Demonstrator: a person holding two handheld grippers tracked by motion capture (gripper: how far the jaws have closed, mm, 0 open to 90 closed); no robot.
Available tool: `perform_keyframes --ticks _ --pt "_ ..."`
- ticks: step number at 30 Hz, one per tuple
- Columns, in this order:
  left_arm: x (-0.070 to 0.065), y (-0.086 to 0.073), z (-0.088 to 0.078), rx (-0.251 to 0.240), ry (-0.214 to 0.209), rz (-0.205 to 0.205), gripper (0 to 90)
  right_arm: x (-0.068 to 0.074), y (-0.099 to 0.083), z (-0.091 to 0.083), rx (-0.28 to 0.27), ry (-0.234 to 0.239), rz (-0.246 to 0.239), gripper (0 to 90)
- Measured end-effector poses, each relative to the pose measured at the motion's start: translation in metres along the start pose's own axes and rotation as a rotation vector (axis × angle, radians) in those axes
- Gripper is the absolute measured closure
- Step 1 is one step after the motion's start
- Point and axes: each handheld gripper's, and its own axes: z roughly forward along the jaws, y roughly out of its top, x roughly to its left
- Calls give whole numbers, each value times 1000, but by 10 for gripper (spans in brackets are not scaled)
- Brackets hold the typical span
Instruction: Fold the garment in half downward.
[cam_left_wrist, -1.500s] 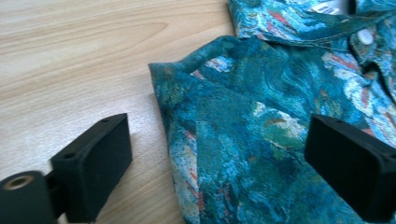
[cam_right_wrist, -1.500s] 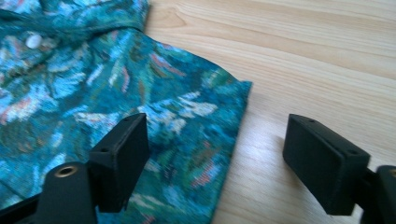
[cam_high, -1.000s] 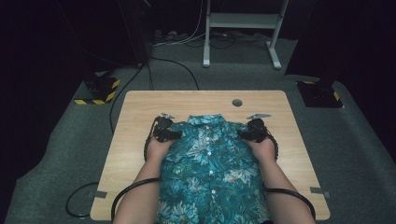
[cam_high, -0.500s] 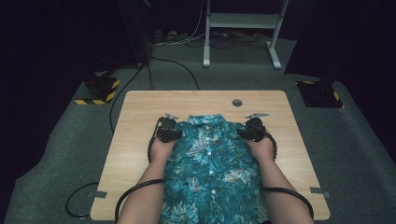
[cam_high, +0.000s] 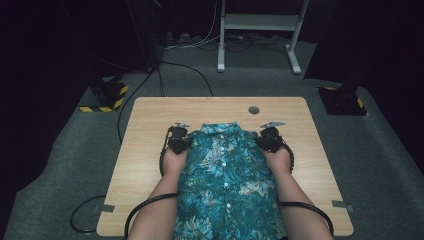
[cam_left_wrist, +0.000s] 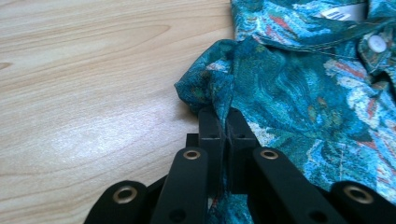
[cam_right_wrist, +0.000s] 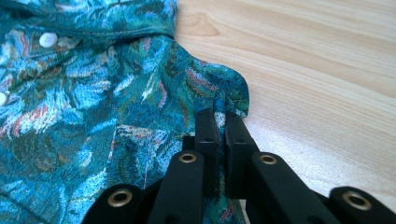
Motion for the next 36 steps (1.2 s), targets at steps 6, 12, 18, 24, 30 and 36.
perform_keyframes --ticks 6,12,18,24,30,36 --pt "2 8 -13 -57 -6 -29 876 1 4 -6 -34 -13 15 868" --pt "2 21 -24 -121 -18 -46 875 4 16 -16 -97 -15 19 867" --pt "1 39 -42 -204 -29 -65 874 5 30 -29 -160 -7 26 866" --pt "0 46 -55 -236 -35 -64 872 8 41 -42 -219 5 18 865" --pt "-3 35 -66 -249 -47 -76 870 17 34 -51 -252 15 36 863" --pt "-10 21 -82 -281 -62 -78 870 25 21 -64 -275 23 43 863"
